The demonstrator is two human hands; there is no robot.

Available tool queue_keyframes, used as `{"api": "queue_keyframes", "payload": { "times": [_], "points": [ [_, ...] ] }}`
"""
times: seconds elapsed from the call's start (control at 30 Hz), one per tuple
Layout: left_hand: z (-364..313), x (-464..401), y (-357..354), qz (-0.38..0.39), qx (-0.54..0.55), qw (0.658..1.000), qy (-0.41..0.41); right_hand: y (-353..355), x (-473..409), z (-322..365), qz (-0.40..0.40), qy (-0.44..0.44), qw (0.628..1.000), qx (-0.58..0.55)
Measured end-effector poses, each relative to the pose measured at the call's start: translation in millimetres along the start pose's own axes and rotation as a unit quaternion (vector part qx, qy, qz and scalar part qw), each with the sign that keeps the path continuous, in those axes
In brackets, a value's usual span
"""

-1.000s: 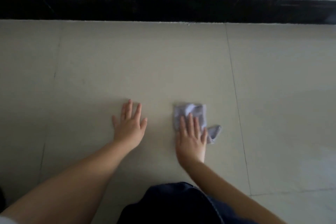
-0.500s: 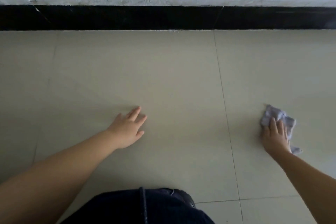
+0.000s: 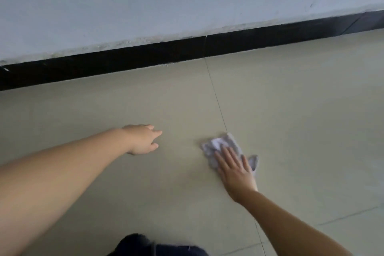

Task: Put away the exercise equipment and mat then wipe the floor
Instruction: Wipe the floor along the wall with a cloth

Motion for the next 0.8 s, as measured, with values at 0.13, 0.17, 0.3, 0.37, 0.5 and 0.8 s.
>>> {"api": "queue_keyframes", "payload": {
  "times": [0.13,0.17,0.3,0.37,0.5,0.8],
  "points": [
    [-17.1,-24.7,42.5,-0.056,0.004,0.997,-0.061,30.5,-2.4,-150.4,-0.016,-0.356,0.922,-0.154],
    [-20.5,-34.5,44.2,-0.052,0.010,0.996,-0.071,34.8,1.7,-162.6,0.008,-0.402,0.897,-0.185],
    [-27.8,-66.3,20.2,-0.011,-0.034,0.998,-0.045,21.2,8.1,-107.9,0.022,-0.443,0.869,-0.218],
    [-34.6,-77.0,11.4,-0.015,-0.051,0.997,-0.047,0.5,10.0,-42.6,0.004,-0.338,0.927,-0.164],
    [-50.0,-108.8,24.4,-0.088,-0.007,0.994,-0.061,-27.2,30.7,49.4,0.023,0.013,0.999,0.020],
    [-41.0,-146.5,0.8,-0.106,0.091,0.990,0.021,53.0,-62.2,-149.3,-0.028,-0.264,0.961,-0.082]
  ]
}}
Point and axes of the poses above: each hand's wrist, its own x-axis away from the middle knuckle, its own y-axis out of the back of the hand, z = x × y, the point moved 6 cm from there along -x, towards the middle knuckle, and after that the axes turned 8 degrees about -y, right-handed, at the moved point
